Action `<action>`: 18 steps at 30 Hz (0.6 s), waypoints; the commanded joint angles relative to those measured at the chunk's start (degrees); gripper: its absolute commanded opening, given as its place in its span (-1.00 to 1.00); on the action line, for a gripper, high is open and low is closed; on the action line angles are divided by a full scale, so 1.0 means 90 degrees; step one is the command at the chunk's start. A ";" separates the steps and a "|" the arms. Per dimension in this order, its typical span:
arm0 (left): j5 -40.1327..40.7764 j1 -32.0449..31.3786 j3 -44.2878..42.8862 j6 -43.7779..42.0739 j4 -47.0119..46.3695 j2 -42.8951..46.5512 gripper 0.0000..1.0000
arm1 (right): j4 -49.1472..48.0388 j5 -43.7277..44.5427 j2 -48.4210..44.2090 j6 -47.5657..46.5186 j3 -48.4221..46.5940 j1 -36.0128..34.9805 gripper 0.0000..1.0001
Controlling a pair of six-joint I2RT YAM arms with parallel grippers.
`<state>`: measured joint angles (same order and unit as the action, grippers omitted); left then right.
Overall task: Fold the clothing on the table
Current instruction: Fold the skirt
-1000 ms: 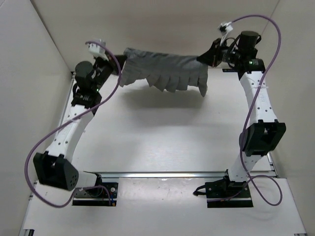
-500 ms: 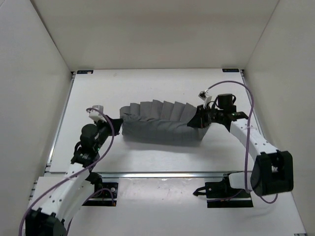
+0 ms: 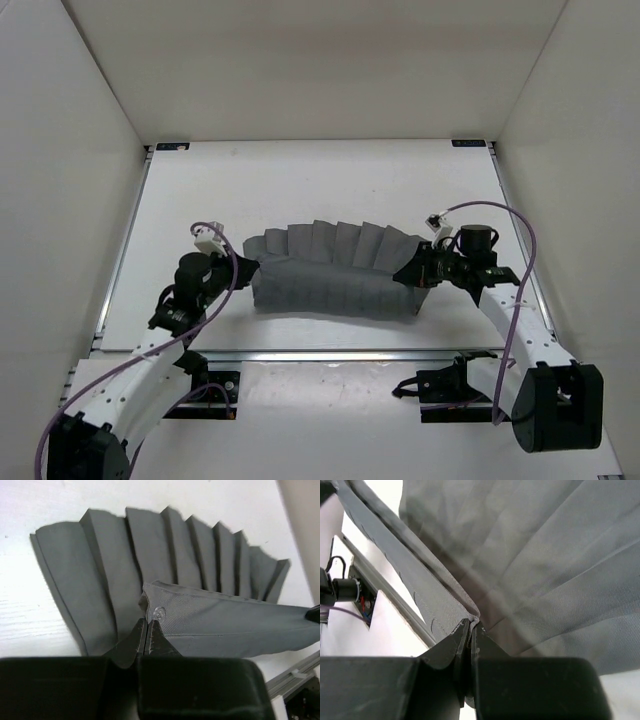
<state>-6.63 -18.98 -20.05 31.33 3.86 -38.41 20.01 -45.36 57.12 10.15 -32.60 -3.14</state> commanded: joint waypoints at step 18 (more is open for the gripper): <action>0.0523 0.0214 -0.1774 -0.0532 -0.1640 -0.3327 -1.00 | -0.1071 0.0451 0.3075 -0.0317 -0.2578 0.0339 -1.00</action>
<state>-4.64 -18.44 -32.69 27.86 -7.94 -65.69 14.28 -43.46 81.87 8.62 -51.72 -1.04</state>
